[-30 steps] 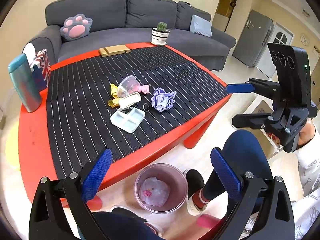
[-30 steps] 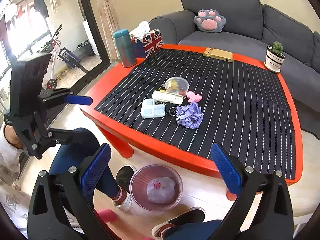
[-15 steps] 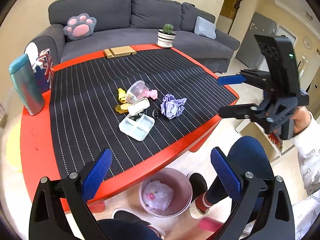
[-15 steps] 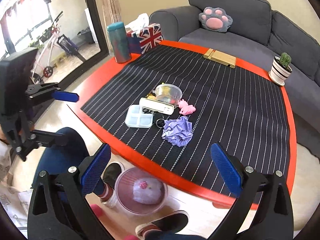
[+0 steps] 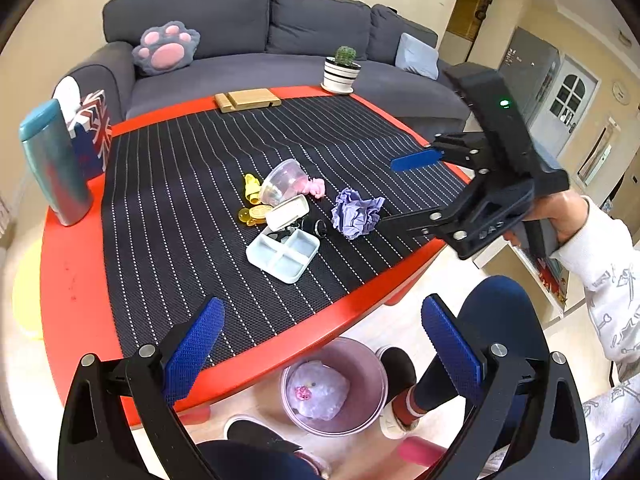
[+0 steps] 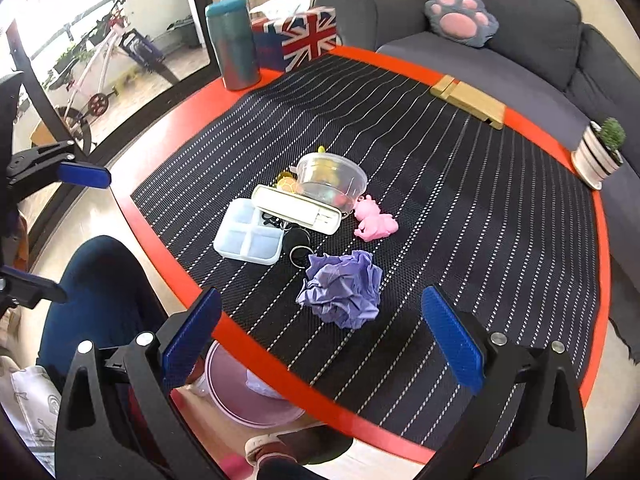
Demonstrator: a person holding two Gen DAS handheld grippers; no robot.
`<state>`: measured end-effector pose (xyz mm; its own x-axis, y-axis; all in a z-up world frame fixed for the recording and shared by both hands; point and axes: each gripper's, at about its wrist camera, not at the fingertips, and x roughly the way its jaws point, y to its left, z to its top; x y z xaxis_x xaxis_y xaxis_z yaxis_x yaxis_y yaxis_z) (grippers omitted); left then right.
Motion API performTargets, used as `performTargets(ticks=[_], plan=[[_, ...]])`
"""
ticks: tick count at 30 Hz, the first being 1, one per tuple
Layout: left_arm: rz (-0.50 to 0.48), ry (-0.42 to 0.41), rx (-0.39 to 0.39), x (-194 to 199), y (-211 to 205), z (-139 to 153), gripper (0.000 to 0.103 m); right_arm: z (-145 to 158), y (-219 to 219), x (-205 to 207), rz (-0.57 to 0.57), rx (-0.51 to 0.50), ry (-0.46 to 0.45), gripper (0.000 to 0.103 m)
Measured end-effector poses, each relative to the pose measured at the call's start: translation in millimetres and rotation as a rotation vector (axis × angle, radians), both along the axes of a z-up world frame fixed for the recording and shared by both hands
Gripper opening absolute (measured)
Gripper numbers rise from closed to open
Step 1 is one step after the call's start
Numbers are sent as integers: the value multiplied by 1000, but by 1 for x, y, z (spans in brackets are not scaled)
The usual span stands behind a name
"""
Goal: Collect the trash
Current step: 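Grasp the crumpled purple paper with the right gripper, then grasp the clear plastic cup with the left gripper while the right holds the purple paper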
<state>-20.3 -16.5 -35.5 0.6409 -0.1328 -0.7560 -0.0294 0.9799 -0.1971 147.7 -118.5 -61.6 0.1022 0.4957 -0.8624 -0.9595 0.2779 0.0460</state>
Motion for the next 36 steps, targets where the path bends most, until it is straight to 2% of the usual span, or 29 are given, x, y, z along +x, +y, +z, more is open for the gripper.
performTargets(ticks=[4, 7, 12, 18, 20, 23, 28, 36], plan=[[4, 4, -3, 0, 2, -1, 95, -11, 11, 4, 25, -28, 11, 96], [9, 6, -6, -1, 5, -2, 95, -20, 18, 5, 43, -57, 23, 82], [10, 9, -10, -1, 7, -3, 95, -32, 24, 8, 46, -81, 37, 72], [8, 11, -10, 0, 8, -5, 95, -39, 25, 10, 33, -120, 7, 61], [6, 11, -12, 1, 8, -5, 95, -40, 25, 11, 24, -128, -10, 50], [4, 12, -11, 2, 7, -5, 95, -36, 24, 13, 19, -108, -4, 41], [-1, 11, -10, 3, 7, -6, 95, -32, 22, 14, 5, -99, -12, 37], [-20, 12, 1, 15, 7, -3, 95, -17, 11, 17, -32, -48, 14, 37]])
